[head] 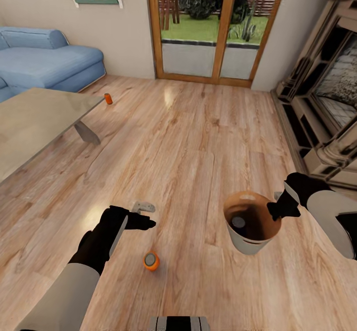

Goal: Put the three can of soda from the living room inside the tash can in the kitchen.

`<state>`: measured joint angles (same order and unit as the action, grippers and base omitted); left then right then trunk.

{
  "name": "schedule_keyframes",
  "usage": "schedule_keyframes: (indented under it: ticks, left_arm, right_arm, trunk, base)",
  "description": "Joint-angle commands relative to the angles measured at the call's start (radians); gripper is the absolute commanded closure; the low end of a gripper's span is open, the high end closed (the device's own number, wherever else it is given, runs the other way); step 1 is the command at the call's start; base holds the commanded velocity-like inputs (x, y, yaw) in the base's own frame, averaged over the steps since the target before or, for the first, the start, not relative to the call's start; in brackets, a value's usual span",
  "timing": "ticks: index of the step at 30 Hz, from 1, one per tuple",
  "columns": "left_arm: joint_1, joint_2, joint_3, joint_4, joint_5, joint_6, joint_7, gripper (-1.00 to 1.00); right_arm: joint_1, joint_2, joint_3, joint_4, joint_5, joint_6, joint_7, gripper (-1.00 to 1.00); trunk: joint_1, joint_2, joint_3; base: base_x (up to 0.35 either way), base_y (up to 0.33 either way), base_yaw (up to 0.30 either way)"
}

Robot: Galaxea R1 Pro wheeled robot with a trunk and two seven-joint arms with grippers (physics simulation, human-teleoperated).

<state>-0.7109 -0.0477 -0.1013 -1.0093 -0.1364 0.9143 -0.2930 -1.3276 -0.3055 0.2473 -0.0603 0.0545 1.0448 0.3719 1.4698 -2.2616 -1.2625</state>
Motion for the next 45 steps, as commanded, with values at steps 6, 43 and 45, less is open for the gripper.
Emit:
schedule_keyframes:
  ticks: [6,43,45]
  left_arm:
    - [0.0,-0.001,0.0,0.0,0.002,0.0,0.026,-1.0]
    - [0.0,-0.021,-0.003,0.048,0.003,-0.006,0.067,-1.0]
    - [0.0,-0.024,-0.004,0.063,0.005,-0.007,0.067,-1.0]
  right_arm:
    - [-0.003,-0.002,-0.008,0.003,-0.015,0.002,0.005,1.0]
    - [-0.266,0.009,0.095,0.106,0.042,0.002,0.005,1.0]
    - [-0.266,0.009,0.096,0.106,0.042,0.002,0.005,1.0]
  trunk:
    - [0.023,-0.042,-0.028]
    - [0.1,-0.182,-0.122]
    - [0.107,-0.196,-0.132]
  base:
    - [0.0,0.0,0.0]
    - [0.0,0.0,0.0]
    - [0.0,0.0,0.0]
